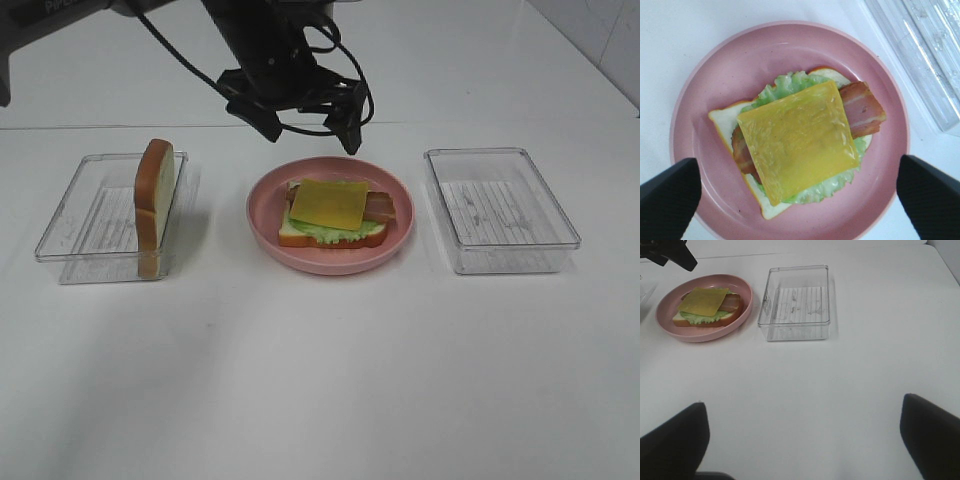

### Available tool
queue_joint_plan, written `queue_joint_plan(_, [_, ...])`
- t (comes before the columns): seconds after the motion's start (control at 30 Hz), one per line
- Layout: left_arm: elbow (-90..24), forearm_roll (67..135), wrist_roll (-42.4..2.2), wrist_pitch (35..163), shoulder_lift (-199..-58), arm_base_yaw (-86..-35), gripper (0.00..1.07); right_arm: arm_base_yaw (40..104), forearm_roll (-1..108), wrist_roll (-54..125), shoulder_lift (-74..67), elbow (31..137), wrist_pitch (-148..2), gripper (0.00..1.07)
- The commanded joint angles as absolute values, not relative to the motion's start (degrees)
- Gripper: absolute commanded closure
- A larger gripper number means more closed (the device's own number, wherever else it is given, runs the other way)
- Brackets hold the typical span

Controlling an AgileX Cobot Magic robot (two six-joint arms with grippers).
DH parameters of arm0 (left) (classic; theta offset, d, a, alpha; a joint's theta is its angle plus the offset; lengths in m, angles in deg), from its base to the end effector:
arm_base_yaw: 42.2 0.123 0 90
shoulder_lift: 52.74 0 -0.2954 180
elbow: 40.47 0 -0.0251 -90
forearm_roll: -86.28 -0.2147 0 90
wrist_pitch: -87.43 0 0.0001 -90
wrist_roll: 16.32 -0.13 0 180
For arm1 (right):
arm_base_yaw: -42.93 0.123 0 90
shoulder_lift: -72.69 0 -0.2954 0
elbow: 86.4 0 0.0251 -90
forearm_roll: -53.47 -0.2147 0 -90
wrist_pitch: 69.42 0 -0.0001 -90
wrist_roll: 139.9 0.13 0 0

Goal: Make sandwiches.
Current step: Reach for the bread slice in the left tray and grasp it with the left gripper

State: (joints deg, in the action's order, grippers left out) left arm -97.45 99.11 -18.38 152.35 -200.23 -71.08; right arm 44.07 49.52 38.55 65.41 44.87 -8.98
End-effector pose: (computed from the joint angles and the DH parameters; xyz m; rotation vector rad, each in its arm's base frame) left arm 0.4410 -0.2731 0.1896 0.6643 2.6624 -0.4380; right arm -0.0130 0.0075 0.2435 -0.0509 2.0308 0.0778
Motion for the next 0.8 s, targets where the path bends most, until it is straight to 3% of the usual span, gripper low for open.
queue_joint_plan(0.03, [-103.8,98.9,-15.2,160.7,-200.1,-71.1,0.05,44.0,49.4,37.8,66.8,44.8,-9.3,0.09])
queue_joint_plan(0.27, [-105.3,98.1,-11.3,160.6,-196.4,-71.1,0.05,44.0,49.3,37.8,66.8,44.8,-9.3,0.09])
queue_joint_plan(0.4, [-98.1,95.7,-11.0,160.6,-190.5,-71.1,0.05,44.0,49.3,37.8,66.8,44.8,-9.3,0.09])
queue_joint_plan(0.53, [-85.2,86.3,-10.4,160.6,-181.9,-71.1,0.05,44.0,49.3,37.8,66.8,44.8,-9.3,0.09])
queue_joint_plan(0.67, [-79.7,85.2,-9.3,160.6,-177.0,-69.8,0.05,44.0,49.3,37.8,66.8,44.8,-9.3,0.09])
queue_joint_plan(0.8, [-74.0,86.3,-9.3,160.6,-173.7,-64.8,0.05,44.0,49.3,37.8,66.8,44.8,-9.3,0.09])
